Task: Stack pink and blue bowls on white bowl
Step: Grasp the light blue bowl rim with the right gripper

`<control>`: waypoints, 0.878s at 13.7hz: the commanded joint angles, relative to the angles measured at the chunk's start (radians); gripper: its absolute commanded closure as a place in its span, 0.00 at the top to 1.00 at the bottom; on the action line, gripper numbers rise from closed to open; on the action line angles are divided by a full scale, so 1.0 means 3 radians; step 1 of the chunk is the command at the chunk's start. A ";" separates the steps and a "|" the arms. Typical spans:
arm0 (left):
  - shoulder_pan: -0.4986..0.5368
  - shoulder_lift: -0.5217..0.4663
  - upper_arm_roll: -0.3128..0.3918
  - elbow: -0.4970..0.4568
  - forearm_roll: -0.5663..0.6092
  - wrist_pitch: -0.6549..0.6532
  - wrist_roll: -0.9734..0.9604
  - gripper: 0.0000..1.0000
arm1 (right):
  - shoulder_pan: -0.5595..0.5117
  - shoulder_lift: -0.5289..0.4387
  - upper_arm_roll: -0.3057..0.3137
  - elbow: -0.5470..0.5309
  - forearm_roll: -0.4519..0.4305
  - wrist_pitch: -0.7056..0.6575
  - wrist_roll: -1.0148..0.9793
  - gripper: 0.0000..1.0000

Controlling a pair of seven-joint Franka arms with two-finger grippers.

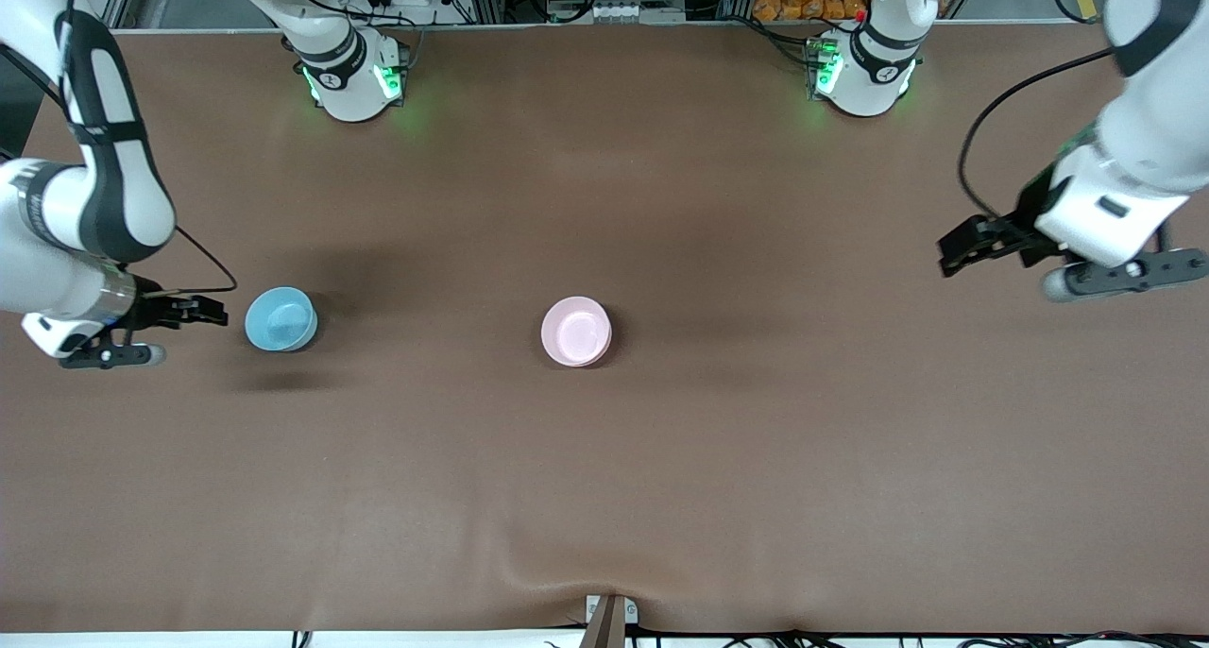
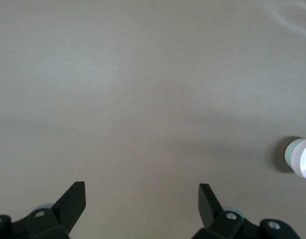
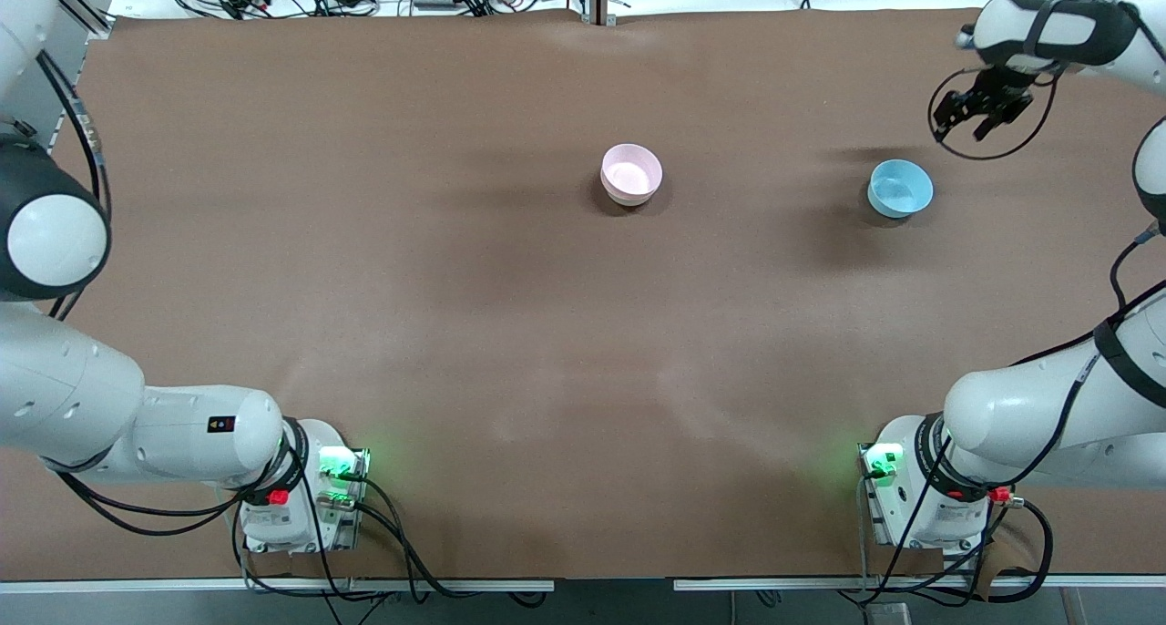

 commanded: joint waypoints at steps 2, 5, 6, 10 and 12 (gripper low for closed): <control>-0.0179 -0.0336 0.0350 -0.0348 -0.0081 0.0008 0.0340 1.00 | -0.0050 0.0112 0.0041 -0.0215 0.0032 0.0385 -0.0285 0.54; -0.0200 -0.0387 0.0387 -0.0343 -0.0086 -0.0063 0.0346 1.00 | -0.0178 0.0235 0.0052 -0.0225 0.0134 0.0462 -0.0460 0.54; -0.0179 -0.0382 0.0382 -0.0343 -0.0086 -0.0063 0.0361 1.00 | -0.0168 0.0275 0.0052 -0.0225 0.0221 0.0468 -0.0466 0.53; -0.0179 -0.0367 0.0382 -0.0353 -0.0086 -0.0063 0.0387 1.00 | -0.0163 0.0317 0.0052 -0.0231 0.0278 0.0488 -0.0466 0.38; -0.0174 -0.0357 0.0382 -0.0348 -0.0086 -0.0058 0.0392 1.00 | -0.0163 0.0322 0.0052 -0.0231 0.0293 0.0483 -0.0466 0.36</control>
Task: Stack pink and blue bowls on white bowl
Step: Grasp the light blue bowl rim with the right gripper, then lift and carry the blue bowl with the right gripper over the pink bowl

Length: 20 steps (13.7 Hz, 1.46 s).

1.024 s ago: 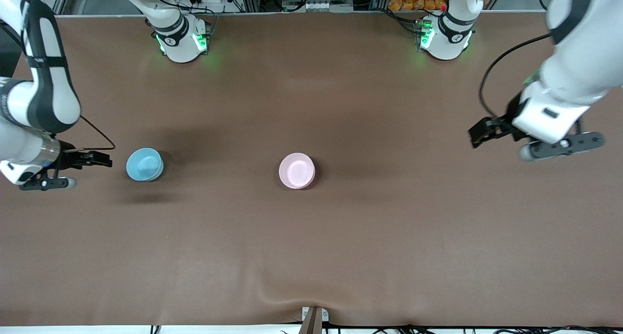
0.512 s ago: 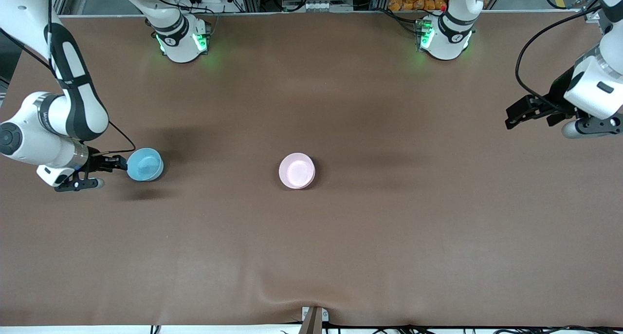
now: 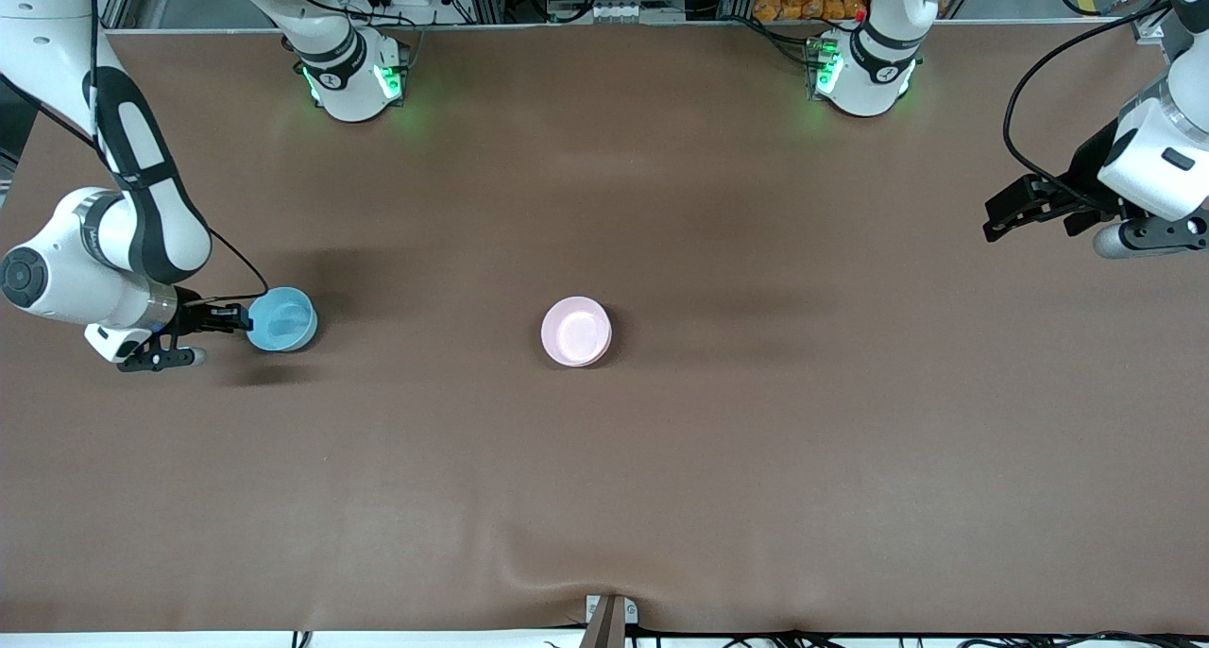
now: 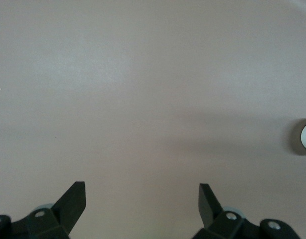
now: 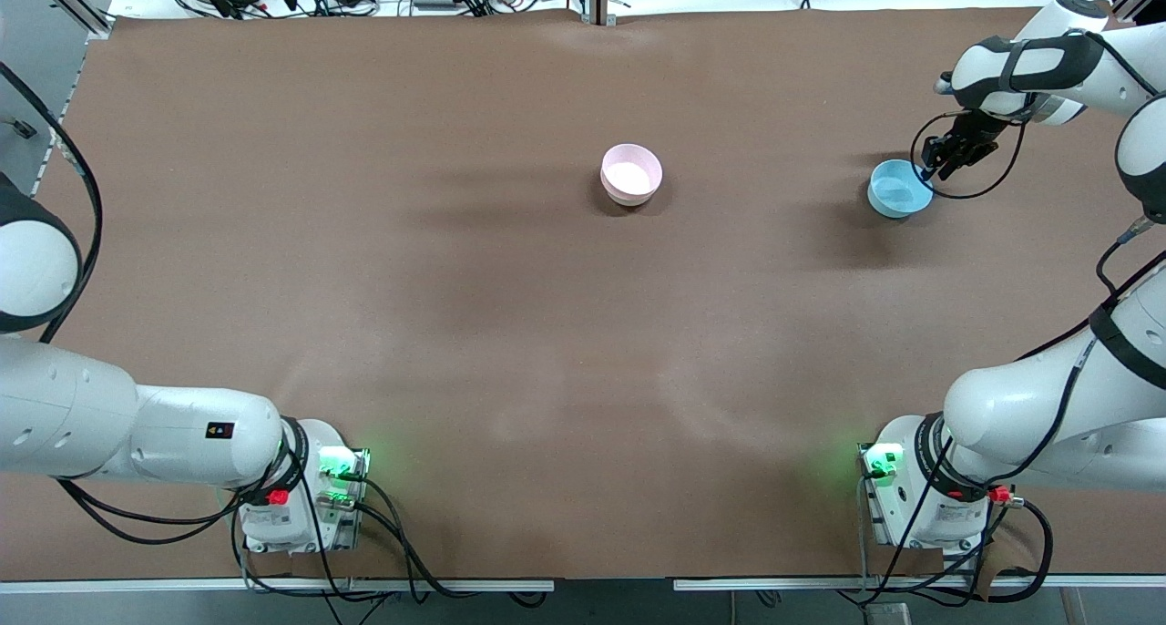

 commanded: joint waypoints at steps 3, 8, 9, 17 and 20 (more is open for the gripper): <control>-0.0012 -0.0057 0.0036 -0.0050 -0.0060 -0.0019 0.0081 1.00 | -0.0020 0.0004 0.0040 -0.0155 0.0186 0.0199 -0.0118 0.33; -0.0012 -0.0041 0.0041 -0.0050 -0.0060 -0.0019 0.0076 1.00 | 0.0036 -0.0022 0.0045 -0.0218 0.0187 0.0303 -0.0180 0.00; -0.0012 -0.0041 0.0041 -0.0050 -0.0055 -0.0019 0.0076 1.00 | 0.0036 -0.0032 0.0045 -0.0116 0.0187 0.0146 -0.0164 0.00; 0.0055 -0.0036 0.0046 -0.0040 -0.0055 -0.0065 0.0091 1.00 | 0.0664 -0.0073 0.0131 0.0876 0.0581 -0.1093 0.1336 0.00; 0.0055 -0.0016 0.0046 -0.0040 -0.0055 -0.0070 0.0091 1.00 | 0.0961 -0.0047 0.0453 0.1188 0.0688 -0.1109 0.2450 0.00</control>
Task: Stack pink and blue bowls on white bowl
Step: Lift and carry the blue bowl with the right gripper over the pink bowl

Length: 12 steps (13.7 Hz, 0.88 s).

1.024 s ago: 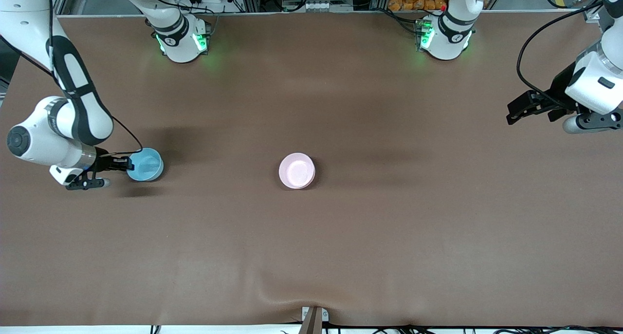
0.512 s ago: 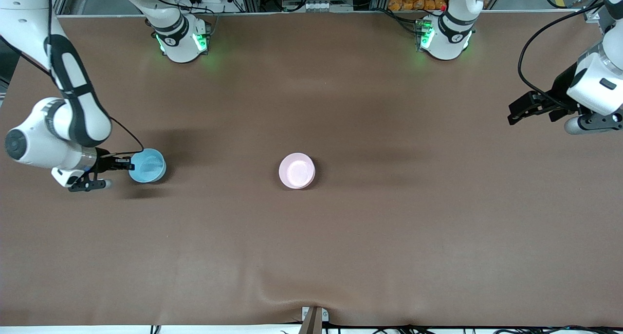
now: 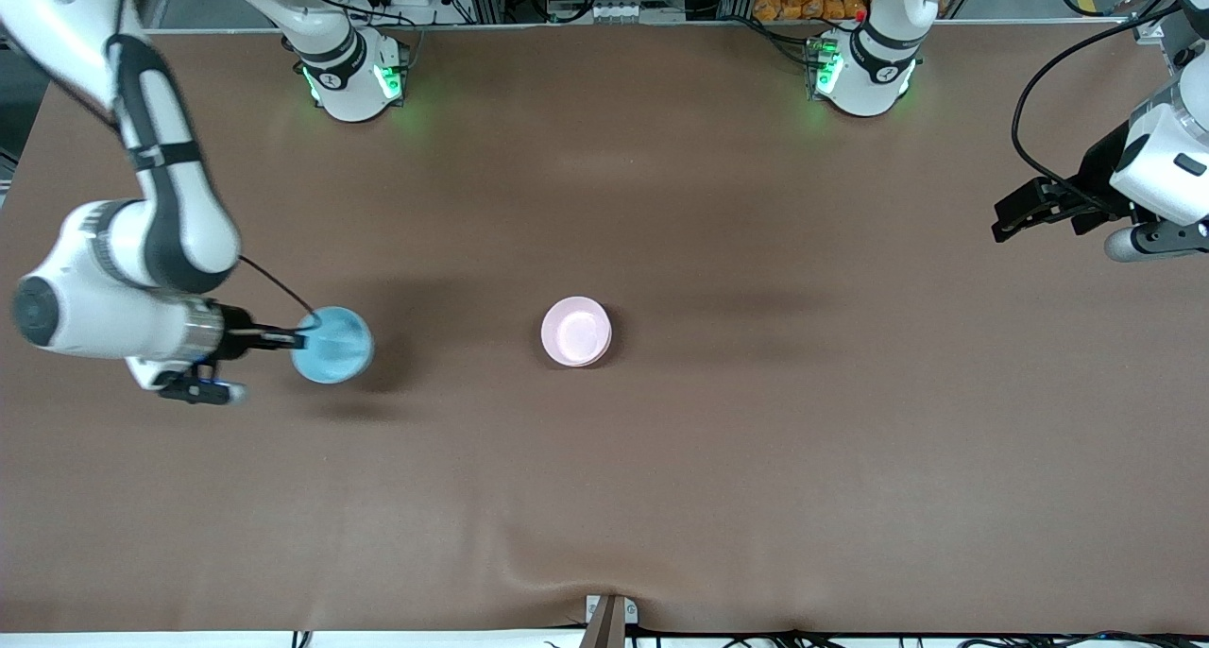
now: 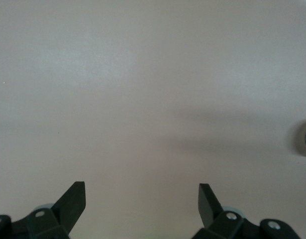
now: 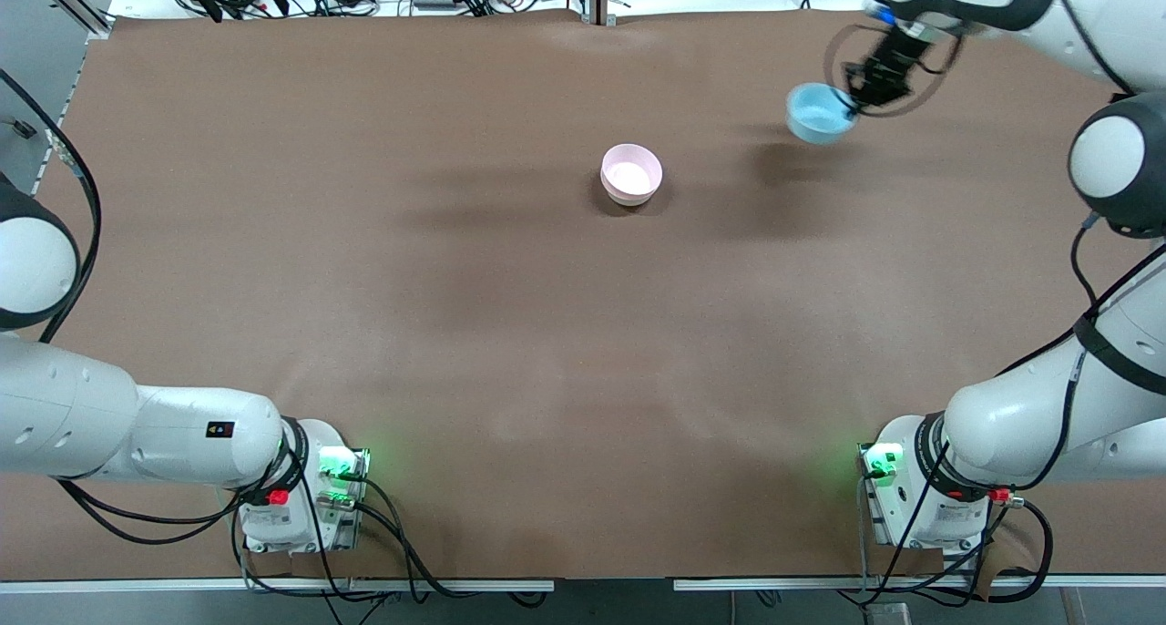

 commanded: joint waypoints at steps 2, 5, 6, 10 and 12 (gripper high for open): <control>0.0025 -0.0021 0.0004 -0.0012 -0.0055 -0.0069 0.0086 1.00 | 0.0415 0.0027 0.0168 0.0290 0.0182 -0.0056 0.1015 0.00; 0.0025 -0.0021 0.0004 -0.0012 -0.0045 -0.0069 0.0086 1.00 | 0.0772 0.0033 0.0178 0.0280 0.0290 -0.0011 0.1491 0.00; 0.0030 -0.0016 0.0004 -0.0012 -0.0035 -0.0069 0.0086 1.00 | 0.0890 0.0058 0.0183 0.0265 0.0290 0.0091 0.1659 0.00; 0.0025 -0.0011 0.0004 -0.0012 -0.0019 -0.0064 0.0086 1.00 | 0.1361 0.0258 0.0178 0.0107 0.0269 0.0607 0.2177 0.00; 0.0025 0.0004 0.0004 -0.0017 -0.0019 -0.0064 0.0086 1.00 | 0.1479 0.0308 0.0178 -0.0047 0.0269 0.0899 0.2182 0.00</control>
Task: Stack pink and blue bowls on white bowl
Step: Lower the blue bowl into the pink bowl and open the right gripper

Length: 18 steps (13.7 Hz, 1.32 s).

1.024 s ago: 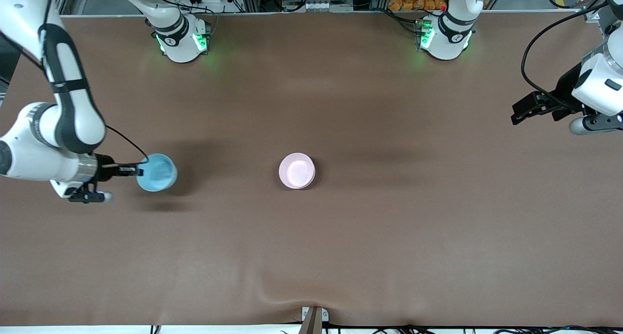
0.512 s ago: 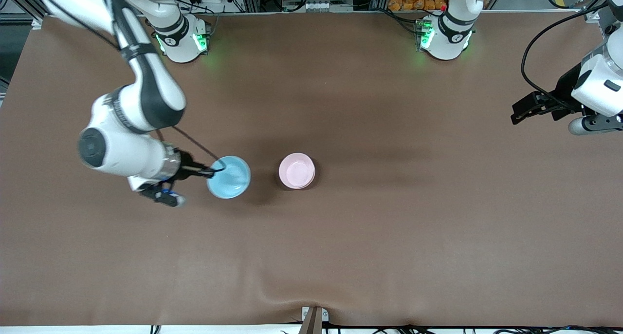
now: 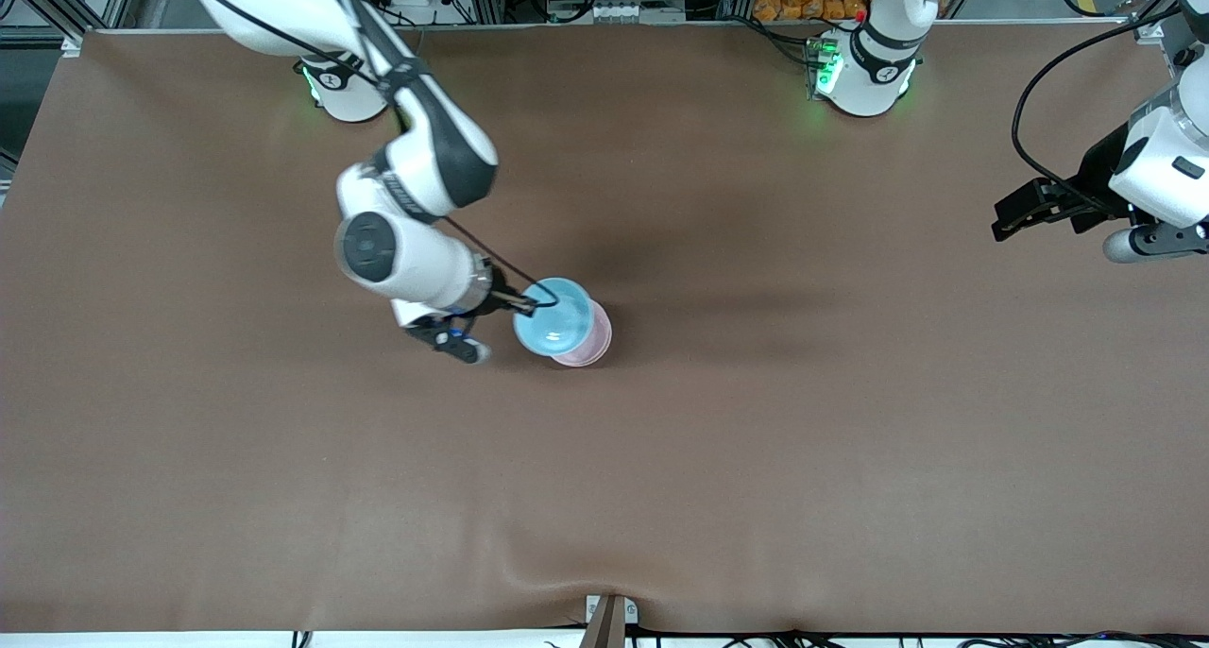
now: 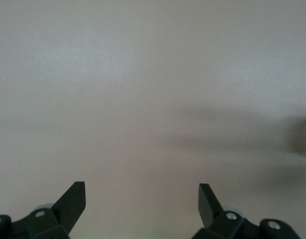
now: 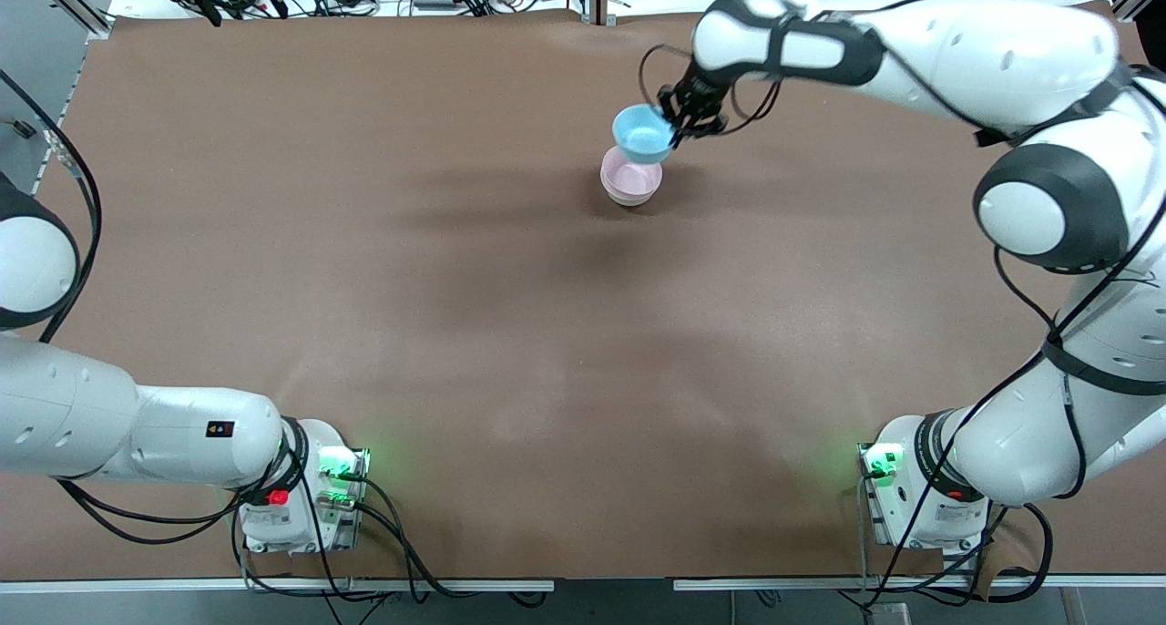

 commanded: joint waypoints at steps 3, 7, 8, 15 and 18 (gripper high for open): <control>0.0011 0.0002 0.0007 0.0000 -0.0019 -0.0036 0.0086 1.00 | 0.0101 0.0127 -0.0031 -0.0162 0.0053 0.0333 0.0029 0.00; 0.0016 0.0007 0.0007 0.0010 -0.0019 -0.0036 0.0086 1.00 | 0.0147 0.0255 -0.0031 -0.0136 0.0037 0.0548 0.0127 0.00; 0.0016 0.0007 0.0002 0.0005 -0.0019 -0.0031 0.0086 1.00 | 0.0147 0.0296 -0.0031 -0.0136 0.0027 0.0574 0.0127 0.00; 0.0011 0.0037 0.0002 0.0010 -0.0014 -0.0026 0.0086 1.00 | 0.0096 0.0338 -0.0046 -0.0014 0.0022 0.0570 0.0106 1.00; 0.0011 0.0038 0.0007 0.0020 -0.0014 -0.0026 0.0091 1.00 | -0.0006 0.0373 -0.0209 0.0745 -0.0120 -0.0221 0.0071 1.00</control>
